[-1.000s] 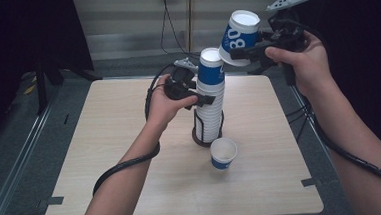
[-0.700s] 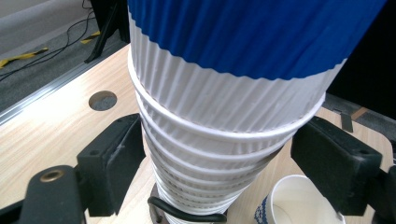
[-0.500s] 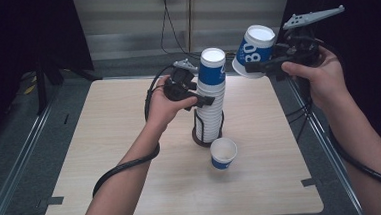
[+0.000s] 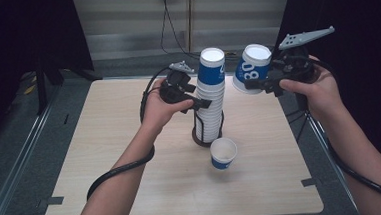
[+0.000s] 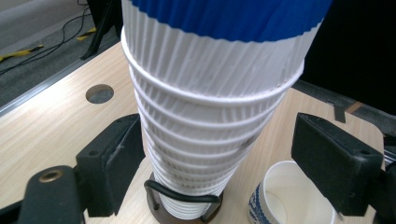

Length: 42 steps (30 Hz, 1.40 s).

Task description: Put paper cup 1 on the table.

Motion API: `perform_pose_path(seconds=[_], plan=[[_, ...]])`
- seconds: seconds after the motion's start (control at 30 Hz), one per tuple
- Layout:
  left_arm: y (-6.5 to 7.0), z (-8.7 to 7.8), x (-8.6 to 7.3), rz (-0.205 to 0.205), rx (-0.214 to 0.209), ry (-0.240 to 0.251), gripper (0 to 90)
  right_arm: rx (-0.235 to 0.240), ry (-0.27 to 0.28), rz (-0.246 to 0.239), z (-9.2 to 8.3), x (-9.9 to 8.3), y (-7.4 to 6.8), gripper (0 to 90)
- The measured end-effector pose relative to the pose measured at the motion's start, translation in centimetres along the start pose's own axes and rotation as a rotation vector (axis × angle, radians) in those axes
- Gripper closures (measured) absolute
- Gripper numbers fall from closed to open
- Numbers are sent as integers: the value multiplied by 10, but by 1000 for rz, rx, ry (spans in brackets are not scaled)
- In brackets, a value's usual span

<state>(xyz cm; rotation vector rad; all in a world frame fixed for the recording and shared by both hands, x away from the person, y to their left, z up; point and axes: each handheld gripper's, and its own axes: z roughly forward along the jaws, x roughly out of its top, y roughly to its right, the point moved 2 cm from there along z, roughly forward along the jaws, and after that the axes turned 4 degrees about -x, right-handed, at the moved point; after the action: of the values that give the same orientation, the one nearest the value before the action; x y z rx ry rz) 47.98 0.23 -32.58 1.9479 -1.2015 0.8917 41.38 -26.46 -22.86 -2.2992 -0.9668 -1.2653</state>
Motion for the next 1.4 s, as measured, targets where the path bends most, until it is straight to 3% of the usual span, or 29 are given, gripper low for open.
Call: perform_pose_path(seconds=[0.4,0.77,0.9,1.17,1.4], plan=[[0,-3,-12,8,-10,-39,165,36,-44,-26,21,-25,-8,224],[3,-8,-24,14,-30,-45,164,67,-79,-56,38,-43,-17,224],[5,-9,-29,39,-29,-78,164,79,-90,-66,43,-49,-20,224],[9,-11,-33,39,-46,-83,164,97,-110,-74,50,-57,-25,225],[12,-10,-36,64,-58,-99,164,103,-136,-89,56,-66,-29,224]])
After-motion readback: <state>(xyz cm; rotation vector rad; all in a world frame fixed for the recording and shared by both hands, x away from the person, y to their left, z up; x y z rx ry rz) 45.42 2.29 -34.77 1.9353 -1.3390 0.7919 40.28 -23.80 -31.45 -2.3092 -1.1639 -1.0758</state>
